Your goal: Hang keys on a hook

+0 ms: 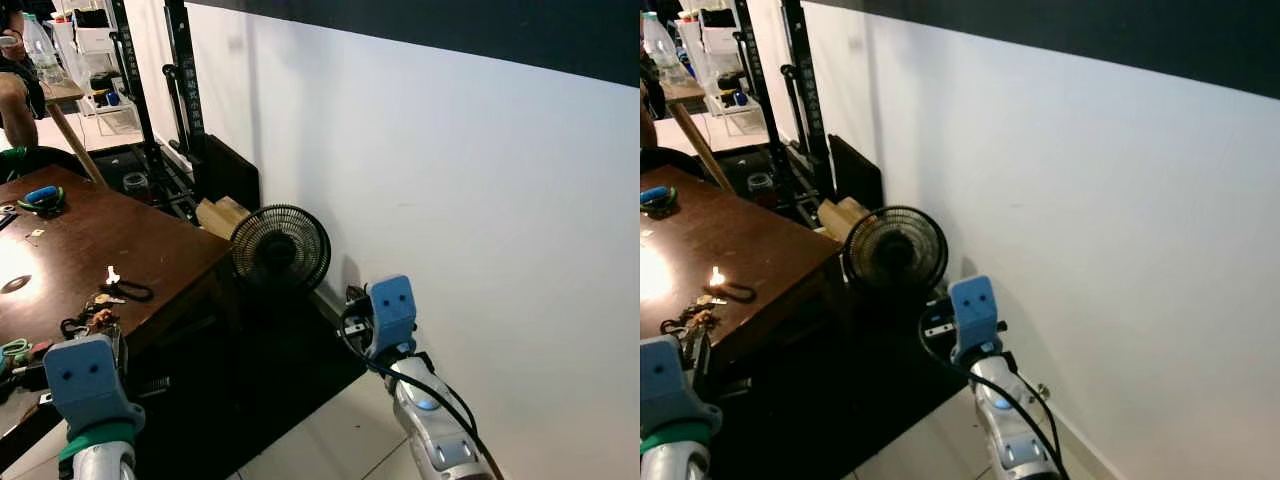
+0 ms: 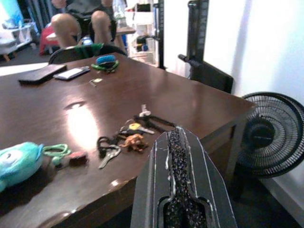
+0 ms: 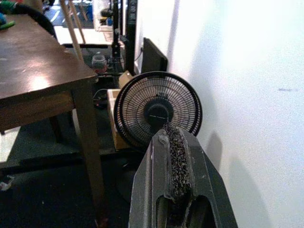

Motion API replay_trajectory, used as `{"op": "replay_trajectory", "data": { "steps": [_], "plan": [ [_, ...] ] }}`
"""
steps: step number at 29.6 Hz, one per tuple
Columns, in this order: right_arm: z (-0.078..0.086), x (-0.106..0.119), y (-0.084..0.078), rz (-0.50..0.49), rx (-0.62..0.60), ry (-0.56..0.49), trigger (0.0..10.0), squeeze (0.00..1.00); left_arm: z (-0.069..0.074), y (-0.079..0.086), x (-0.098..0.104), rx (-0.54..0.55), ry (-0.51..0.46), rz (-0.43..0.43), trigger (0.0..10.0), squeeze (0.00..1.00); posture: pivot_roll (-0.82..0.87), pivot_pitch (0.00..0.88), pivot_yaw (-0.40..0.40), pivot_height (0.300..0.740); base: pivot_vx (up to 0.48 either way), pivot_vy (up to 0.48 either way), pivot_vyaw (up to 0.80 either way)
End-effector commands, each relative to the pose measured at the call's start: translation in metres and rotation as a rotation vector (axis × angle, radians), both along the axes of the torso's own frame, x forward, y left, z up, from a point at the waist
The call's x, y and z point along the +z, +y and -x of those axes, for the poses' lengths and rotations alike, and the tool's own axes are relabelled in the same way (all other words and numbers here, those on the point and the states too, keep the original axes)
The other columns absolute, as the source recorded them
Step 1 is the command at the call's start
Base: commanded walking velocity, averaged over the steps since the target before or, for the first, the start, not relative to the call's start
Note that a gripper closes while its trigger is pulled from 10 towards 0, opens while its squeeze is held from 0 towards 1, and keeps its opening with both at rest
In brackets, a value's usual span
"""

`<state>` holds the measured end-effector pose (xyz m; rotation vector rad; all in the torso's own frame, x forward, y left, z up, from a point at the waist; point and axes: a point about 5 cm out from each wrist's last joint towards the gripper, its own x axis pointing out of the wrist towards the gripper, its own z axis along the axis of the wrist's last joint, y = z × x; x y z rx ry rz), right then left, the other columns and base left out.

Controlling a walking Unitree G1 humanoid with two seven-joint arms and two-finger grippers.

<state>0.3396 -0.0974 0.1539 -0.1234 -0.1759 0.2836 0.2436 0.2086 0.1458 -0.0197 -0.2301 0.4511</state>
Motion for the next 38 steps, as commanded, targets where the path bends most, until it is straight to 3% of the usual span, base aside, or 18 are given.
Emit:
{"op": "replay_trajectory", "data": {
  "steps": [1,12,38],
  "plan": [
    [0.000,-0.003,0.004,0.028,0.018,0.016,10.0,0.00,0.002,0.001,0.000,0.007,0.014,0.008,10.0,0.00,-0.09,0.042,0.052,0.740,0.000,0.000,0.80],
    [-0.003,-0.009,-0.001,0.070,0.032,0.053,10.0,0.00,0.001,-0.008,-0.005,-0.013,0.055,0.022,10.0,0.00,-0.09,0.044,0.049,0.740,0.000,0.000,0.80],
    [-0.004,-0.014,-0.004,0.077,0.020,0.081,10.0,0.00,0.000,-0.009,-0.004,-0.012,0.074,0.034,10.0,0.00,-0.09,0.046,0.052,0.740,0.000,0.000,0.80]
  ]
}}
